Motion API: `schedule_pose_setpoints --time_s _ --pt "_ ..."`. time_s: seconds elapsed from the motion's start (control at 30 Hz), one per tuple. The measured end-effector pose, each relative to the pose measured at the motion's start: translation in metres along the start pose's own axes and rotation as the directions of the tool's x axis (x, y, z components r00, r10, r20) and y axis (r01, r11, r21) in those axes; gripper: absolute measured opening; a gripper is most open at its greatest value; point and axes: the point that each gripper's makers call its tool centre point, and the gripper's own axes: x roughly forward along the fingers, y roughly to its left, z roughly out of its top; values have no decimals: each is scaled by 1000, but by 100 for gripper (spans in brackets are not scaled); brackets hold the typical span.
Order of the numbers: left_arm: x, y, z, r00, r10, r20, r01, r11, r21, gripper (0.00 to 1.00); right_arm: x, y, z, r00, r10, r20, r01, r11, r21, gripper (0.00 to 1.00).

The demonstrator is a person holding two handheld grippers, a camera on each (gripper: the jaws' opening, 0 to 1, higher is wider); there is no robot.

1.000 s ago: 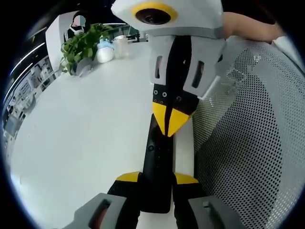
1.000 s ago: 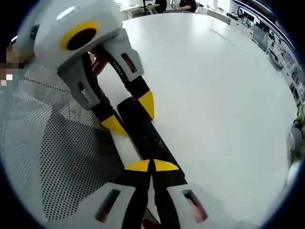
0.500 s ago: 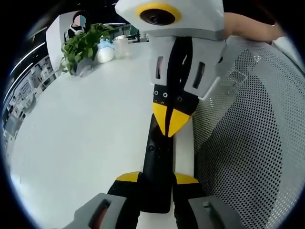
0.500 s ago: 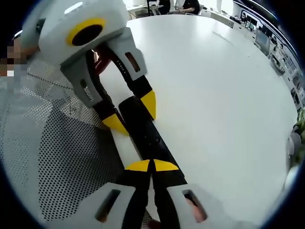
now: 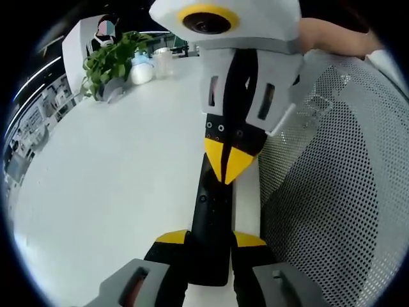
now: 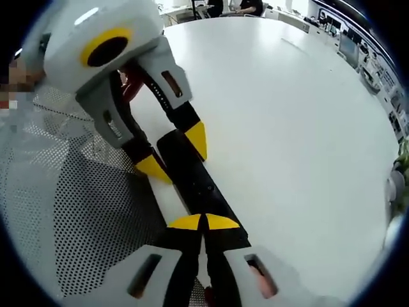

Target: Press the specified remote control buttons in sequence, fully releasing each button before pressing the next.

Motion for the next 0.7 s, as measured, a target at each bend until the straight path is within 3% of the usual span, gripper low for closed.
schedule_pose_setpoints --time_s 0.2,0.4,0.7 --pt "0 0 0 1000 -3 1 3 1000 8 25 0 1 1 1000 4 -11 -4 1000 -9 0" --pt "0 0 0 1000 -3 0 3 1000 10 25 0 0 1 1000 19 -13 -18 999 35 0" --pt "0 -1 0 1000 -2 -1 2 1000 7 25 0 1 1 1000 9 -19 -9 1000 10 0"
